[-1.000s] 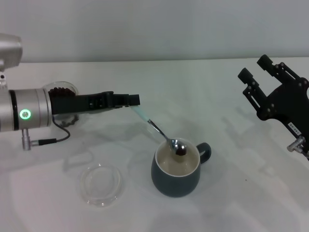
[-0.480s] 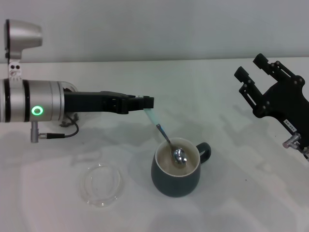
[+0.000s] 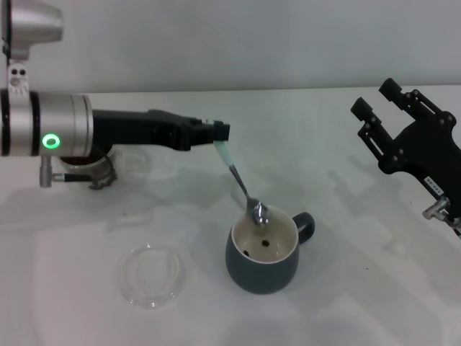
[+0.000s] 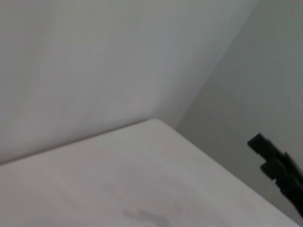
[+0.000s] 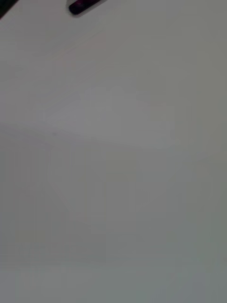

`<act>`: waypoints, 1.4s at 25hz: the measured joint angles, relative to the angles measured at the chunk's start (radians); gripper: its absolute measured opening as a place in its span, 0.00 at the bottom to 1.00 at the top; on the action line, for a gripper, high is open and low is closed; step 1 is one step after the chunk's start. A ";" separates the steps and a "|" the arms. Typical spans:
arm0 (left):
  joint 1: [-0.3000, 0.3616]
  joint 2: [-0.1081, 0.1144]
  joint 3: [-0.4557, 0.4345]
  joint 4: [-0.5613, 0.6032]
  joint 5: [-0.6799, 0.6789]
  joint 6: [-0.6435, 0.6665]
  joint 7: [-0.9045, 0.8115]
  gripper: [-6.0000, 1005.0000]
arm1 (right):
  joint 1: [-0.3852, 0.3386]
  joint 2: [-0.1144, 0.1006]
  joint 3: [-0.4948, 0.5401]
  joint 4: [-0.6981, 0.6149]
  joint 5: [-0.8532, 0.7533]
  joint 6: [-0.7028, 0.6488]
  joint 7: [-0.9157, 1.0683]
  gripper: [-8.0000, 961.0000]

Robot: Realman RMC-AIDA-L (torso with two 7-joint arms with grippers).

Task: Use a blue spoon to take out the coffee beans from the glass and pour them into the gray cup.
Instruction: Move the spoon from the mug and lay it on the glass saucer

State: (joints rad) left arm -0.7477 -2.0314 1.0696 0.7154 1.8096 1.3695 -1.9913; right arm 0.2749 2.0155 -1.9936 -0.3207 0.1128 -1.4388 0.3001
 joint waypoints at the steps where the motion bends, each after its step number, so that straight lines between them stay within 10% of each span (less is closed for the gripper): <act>1: 0.002 0.002 -0.004 0.011 -0.005 0.005 -0.004 0.13 | 0.000 0.000 0.003 0.000 0.001 0.000 0.000 0.53; 35: 0.393 0.097 -0.194 -0.053 -0.049 0.140 -0.025 0.13 | 0.002 0.000 -0.001 0.008 0.067 0.016 0.004 0.53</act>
State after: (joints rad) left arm -0.3551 -1.9343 0.8760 0.6623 1.7611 1.5097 -2.0160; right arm 0.2772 2.0155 -1.9943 -0.3129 0.1796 -1.4224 0.3038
